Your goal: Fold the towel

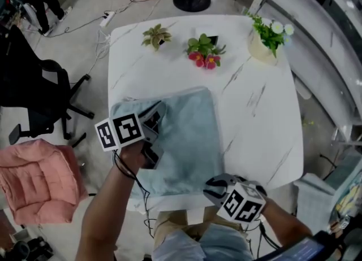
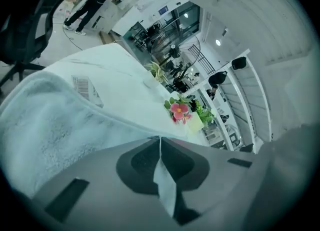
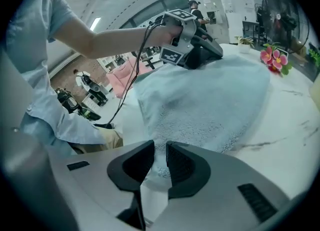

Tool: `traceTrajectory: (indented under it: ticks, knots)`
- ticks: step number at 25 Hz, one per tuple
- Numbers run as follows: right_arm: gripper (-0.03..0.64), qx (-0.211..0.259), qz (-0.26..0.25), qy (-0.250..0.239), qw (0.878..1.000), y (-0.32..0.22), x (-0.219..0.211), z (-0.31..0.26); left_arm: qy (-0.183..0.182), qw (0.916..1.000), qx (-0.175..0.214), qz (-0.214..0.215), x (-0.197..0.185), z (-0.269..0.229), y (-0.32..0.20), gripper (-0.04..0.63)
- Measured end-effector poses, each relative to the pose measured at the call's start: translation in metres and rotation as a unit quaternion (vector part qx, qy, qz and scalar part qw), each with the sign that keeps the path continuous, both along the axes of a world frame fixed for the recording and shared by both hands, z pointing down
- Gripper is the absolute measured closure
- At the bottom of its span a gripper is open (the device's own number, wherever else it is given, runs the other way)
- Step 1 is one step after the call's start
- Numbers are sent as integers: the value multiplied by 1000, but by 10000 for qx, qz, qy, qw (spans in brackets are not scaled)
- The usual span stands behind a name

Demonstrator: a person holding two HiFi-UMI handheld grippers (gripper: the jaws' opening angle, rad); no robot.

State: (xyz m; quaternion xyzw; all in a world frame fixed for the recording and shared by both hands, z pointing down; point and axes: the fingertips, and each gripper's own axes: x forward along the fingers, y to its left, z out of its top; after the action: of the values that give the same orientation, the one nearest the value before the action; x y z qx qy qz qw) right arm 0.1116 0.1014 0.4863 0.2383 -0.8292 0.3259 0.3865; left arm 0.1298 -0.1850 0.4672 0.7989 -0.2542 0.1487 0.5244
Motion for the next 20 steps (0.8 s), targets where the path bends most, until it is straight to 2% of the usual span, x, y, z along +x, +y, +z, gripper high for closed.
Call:
traceTrajectory:
  ticks: [5, 9, 11, 13, 16, 20]
  knots:
    - [531, 25, 155, -25, 9999, 11, 0, 2, -237, 9992, 264, -156, -3, 2, -19, 580]
    - [534, 122, 158, -58, 9998, 11, -1, 3, -276, 9984, 342, -353, -4, 4, -34, 580]
    - [523, 23, 165, -194, 9997, 13, -1, -1, -331, 9977, 528, -266, -2, -4, -32, 580]
    - [515, -57, 311, -392, 9987, 11, 5, -16, -335, 9967, 730, -114, 0, -19, -21, 580]
    - [515, 110, 636, -621, 9960, -7, 28, -44, -149, 9943, 1050, -72, -3, -55, 5, 580]
    - [507, 409, 1339, -527, 9887, -39, 76, -63, 30, 9893, 1445, -221, -16, -100, 51, 580]
